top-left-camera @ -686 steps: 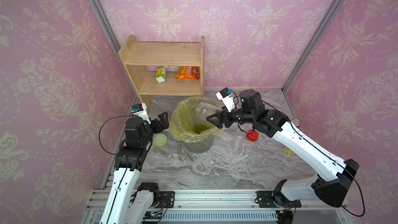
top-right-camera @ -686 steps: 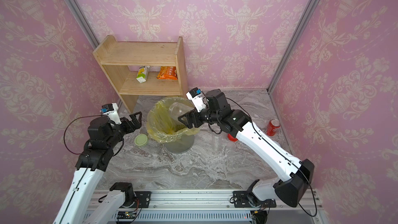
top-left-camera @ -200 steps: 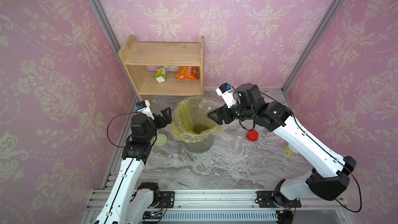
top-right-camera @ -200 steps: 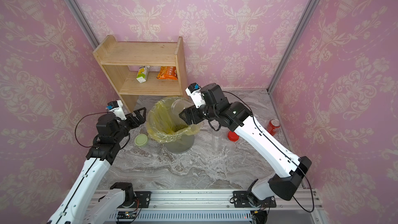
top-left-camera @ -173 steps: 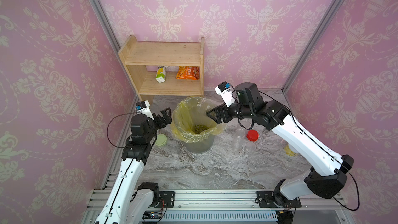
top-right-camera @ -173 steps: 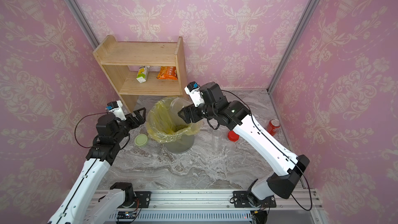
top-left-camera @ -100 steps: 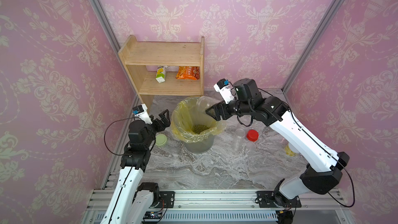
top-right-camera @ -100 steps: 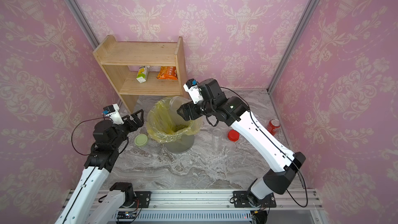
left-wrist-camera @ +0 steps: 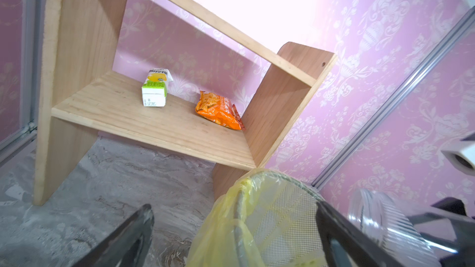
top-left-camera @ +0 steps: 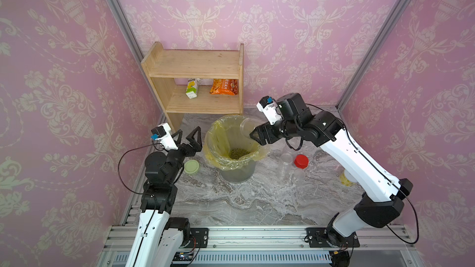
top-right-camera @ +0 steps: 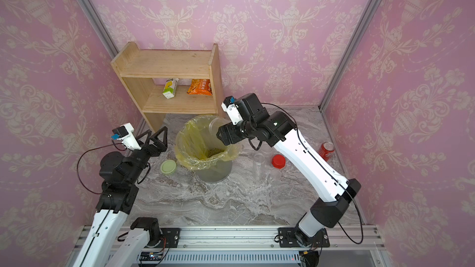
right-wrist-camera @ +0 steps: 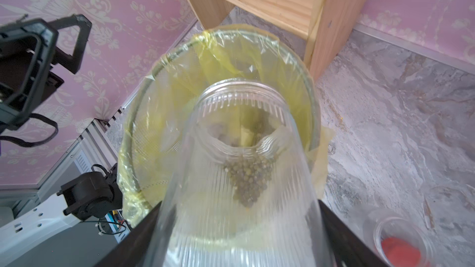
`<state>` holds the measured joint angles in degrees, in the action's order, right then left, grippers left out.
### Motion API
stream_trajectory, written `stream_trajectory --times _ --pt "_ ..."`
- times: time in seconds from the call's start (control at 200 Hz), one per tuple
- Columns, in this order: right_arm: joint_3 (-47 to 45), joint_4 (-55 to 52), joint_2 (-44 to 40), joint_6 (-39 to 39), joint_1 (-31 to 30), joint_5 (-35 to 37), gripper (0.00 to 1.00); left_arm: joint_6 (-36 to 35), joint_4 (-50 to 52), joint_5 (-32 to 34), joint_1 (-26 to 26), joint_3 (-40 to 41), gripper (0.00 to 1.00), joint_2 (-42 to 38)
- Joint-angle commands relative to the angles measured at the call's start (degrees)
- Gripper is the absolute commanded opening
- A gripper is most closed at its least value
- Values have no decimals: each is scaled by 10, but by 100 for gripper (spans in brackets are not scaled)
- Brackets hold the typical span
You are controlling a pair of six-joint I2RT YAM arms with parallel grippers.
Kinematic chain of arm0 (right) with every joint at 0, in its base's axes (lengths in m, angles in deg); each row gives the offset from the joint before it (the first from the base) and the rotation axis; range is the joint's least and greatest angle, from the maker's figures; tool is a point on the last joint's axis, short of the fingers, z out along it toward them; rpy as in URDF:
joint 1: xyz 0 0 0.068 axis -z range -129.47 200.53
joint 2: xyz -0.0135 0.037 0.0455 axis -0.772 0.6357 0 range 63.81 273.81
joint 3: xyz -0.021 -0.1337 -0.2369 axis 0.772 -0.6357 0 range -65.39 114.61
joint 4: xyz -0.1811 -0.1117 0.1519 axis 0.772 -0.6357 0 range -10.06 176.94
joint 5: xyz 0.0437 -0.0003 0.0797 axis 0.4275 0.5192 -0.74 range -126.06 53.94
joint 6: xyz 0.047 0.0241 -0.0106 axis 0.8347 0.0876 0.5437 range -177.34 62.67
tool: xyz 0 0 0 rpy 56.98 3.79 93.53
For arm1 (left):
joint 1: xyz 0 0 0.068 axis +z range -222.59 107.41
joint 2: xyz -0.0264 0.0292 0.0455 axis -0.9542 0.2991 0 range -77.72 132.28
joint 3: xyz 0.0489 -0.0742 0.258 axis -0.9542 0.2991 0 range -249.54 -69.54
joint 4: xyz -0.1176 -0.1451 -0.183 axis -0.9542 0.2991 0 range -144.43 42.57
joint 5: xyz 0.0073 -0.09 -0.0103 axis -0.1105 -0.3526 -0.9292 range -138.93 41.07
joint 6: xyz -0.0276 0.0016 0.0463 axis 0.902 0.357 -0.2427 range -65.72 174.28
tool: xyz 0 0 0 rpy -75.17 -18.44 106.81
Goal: Empty moldy mung beans from jars
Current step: Pour the moldy mung beans from the jar into the trash bin.
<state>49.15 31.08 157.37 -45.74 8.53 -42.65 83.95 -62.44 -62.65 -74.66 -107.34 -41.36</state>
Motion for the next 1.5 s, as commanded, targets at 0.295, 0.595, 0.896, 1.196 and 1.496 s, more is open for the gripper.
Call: stream_trajectory --times 0.295,0.595,0.896,1.196,1.496 --pt "-16 13 -18 3 -9 -20 24 14 -29 -37 -2 4 99 -3" --pt "8 -11 -14 11 -16 -10 24 16 -13 -57 -2 -12 99 4" --pt "104 -51 51 2 -16 -27 24 20 -9 -48 -2 -18 99 1" --pt "79 -48 25 18 -20 -21 24 17 16 -35 -2 -17 99 -10" --pt "100 -131 39 10 -39 -4 24 14 32 -36 -2 -21 99 -21"
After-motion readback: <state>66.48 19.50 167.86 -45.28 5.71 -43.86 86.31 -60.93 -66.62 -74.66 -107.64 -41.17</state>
